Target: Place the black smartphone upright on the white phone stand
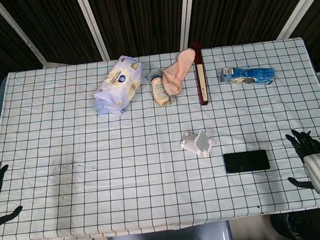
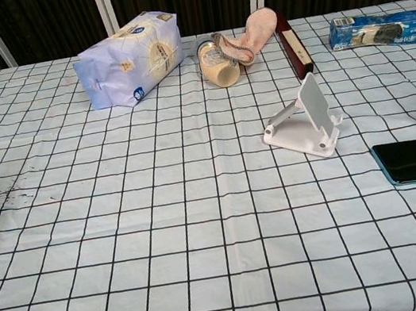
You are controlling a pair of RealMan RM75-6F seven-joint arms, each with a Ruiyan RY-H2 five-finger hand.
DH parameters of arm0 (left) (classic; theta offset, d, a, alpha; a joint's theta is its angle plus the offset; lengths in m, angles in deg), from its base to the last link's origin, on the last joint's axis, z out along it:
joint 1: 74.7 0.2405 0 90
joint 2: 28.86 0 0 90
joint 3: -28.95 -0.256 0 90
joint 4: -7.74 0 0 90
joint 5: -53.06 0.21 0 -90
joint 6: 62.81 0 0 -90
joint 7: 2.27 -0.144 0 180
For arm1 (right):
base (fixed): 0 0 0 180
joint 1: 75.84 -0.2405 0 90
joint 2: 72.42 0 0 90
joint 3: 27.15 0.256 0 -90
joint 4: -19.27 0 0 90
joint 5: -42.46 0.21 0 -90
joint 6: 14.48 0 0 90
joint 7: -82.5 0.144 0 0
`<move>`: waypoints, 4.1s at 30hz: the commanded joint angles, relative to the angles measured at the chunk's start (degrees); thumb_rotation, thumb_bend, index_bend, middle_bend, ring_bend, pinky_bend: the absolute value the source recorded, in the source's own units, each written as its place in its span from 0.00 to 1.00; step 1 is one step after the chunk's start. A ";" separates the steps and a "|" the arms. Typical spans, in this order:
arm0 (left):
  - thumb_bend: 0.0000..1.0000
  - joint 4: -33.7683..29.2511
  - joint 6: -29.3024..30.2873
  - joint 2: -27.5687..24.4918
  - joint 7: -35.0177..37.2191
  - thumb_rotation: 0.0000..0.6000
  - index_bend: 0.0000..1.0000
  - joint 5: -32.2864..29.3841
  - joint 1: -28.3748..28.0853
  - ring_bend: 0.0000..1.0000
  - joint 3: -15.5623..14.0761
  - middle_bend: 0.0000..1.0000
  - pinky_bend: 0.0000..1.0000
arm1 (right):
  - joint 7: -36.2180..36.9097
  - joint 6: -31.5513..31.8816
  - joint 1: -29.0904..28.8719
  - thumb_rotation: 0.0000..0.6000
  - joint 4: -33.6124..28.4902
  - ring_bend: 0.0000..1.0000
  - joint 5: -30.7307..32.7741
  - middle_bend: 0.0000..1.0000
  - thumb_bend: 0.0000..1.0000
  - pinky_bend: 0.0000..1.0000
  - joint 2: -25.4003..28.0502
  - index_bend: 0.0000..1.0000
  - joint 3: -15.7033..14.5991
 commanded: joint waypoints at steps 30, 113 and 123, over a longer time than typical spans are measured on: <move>0.00 0.13 -0.88 -0.19 1.04 1.00 0.00 -0.63 -0.39 0.00 0.31 0.00 0.00 | -19.32 -21.79 -14.97 1.00 -12.14 0.09 10.67 0.18 0.10 0.17 -6.46 0.14 3.73; 0.00 -0.63 -1.27 -0.52 1.08 1.00 0.00 -1.51 -0.39 0.00 0.40 0.00 0.00 | -21.77 -25.26 -19.70 1.00 7.47 0.13 31.60 0.32 0.23 0.17 -17.80 0.35 2.68; 0.00 -0.62 -1.33 -0.56 1.25 1.00 0.00 -1.58 -0.41 0.00 0.43 0.00 0.00 | -21.40 -25.60 -19.67 1.00 7.88 0.27 31.71 0.48 0.46 0.17 -17.80 0.51 2.27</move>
